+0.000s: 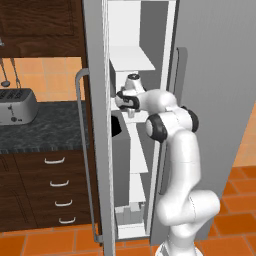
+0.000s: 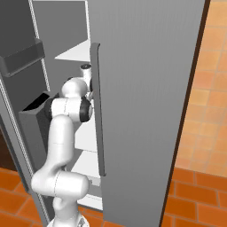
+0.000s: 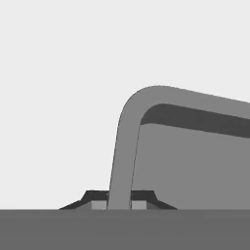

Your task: Take the meat container that has the shrimp and place it on the second highest rack of the freezer. Then take the vegetable container that has the cucumber and lime and place it on the highest rack of the freezer.

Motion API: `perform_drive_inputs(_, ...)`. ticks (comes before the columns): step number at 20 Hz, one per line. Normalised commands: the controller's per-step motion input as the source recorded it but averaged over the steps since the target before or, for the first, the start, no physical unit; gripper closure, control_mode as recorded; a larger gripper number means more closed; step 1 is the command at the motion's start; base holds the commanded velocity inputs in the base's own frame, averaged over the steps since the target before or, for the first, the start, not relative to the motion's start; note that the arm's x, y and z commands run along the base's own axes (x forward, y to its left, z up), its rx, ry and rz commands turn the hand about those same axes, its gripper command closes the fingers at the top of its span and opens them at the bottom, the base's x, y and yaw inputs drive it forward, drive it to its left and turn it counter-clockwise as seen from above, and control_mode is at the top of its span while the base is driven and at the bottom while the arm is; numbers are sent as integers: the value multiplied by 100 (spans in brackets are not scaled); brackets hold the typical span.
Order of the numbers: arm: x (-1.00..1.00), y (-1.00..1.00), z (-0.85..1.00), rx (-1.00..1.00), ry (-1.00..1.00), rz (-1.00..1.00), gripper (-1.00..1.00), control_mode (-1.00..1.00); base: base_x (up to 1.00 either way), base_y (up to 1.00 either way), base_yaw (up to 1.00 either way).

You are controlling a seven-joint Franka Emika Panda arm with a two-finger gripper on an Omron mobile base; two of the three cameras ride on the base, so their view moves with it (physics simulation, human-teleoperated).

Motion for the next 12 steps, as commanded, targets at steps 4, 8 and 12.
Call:
perform_drive_inputs(4, -47, 0, -12, -4, -4, 0, -100, -100, 0, 0, 0)
perform_drive_inputs(8, -84, 0, -40, -7, -5, 0, -100, -100, 0, 0, 0)
perform_drive_inputs(12, -85, 0, -49, -8, -4, 0, -100, -100, 0, 0, 0)
